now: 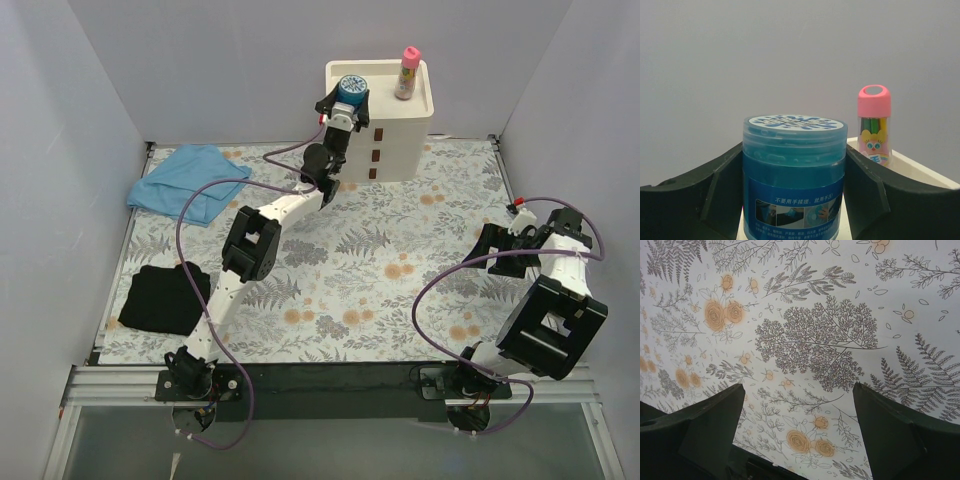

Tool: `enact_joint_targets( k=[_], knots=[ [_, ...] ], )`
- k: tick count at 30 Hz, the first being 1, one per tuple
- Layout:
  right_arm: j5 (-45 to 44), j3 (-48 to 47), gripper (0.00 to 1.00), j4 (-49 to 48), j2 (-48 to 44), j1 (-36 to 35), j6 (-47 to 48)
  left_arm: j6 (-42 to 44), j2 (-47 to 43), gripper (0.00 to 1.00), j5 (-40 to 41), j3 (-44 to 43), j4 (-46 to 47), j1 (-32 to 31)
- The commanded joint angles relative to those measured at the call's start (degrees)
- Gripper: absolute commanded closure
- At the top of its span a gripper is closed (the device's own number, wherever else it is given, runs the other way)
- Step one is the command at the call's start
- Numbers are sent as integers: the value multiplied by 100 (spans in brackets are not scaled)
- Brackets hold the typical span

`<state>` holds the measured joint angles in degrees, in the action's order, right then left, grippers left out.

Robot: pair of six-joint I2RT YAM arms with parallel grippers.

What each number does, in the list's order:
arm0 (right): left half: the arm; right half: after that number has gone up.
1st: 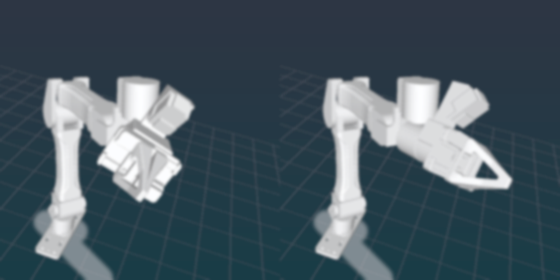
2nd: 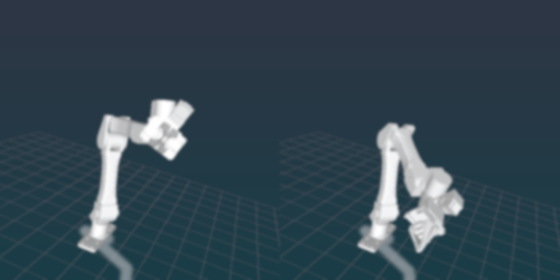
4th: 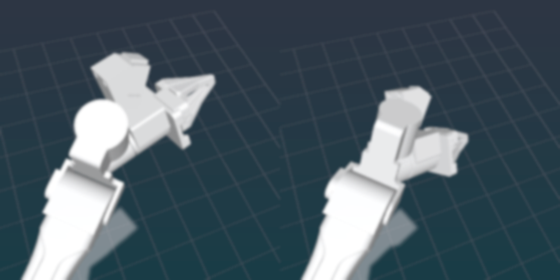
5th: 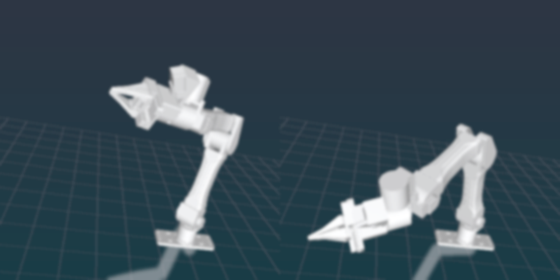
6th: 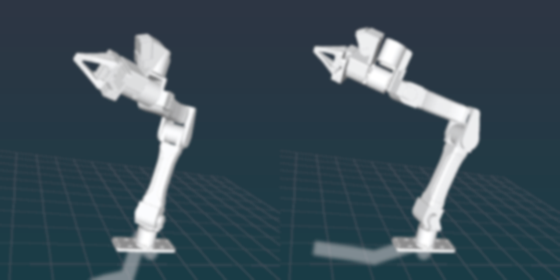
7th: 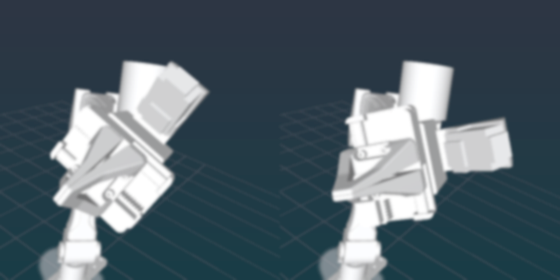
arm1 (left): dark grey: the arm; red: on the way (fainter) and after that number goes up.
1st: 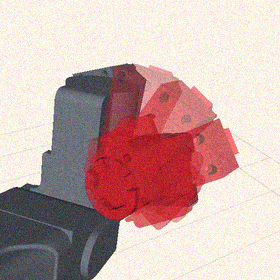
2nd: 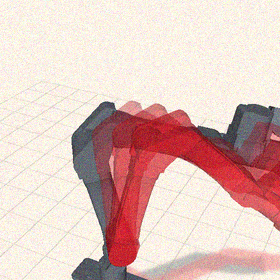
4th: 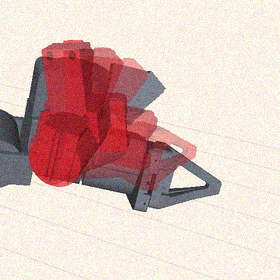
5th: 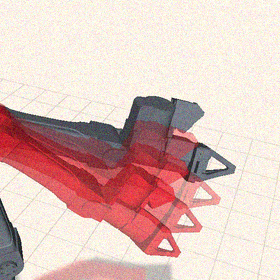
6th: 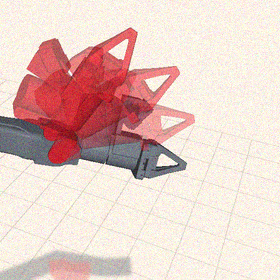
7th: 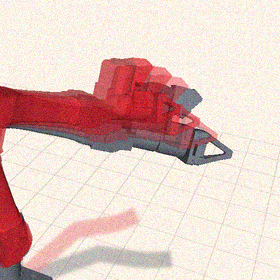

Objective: Sort the stationery into containers
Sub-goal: Place the stationery in the storage box.

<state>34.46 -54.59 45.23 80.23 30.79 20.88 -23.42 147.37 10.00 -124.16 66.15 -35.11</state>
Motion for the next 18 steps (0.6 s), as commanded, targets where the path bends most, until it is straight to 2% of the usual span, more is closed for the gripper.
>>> enact_joint_targets(
  k=[1,7,18],
  knots=[
    [79,-96,2,-76,-16,24,-32,-57,-236,100,-24,-714,-585,189],
    [70,27,2,-85,-86,24,-32,-198,90,100,-244,-1260,-884,312],
    [61,-78,2,-146,81,24,-49,-295,134,100,-235,-1075,-920,338]
  ],
)
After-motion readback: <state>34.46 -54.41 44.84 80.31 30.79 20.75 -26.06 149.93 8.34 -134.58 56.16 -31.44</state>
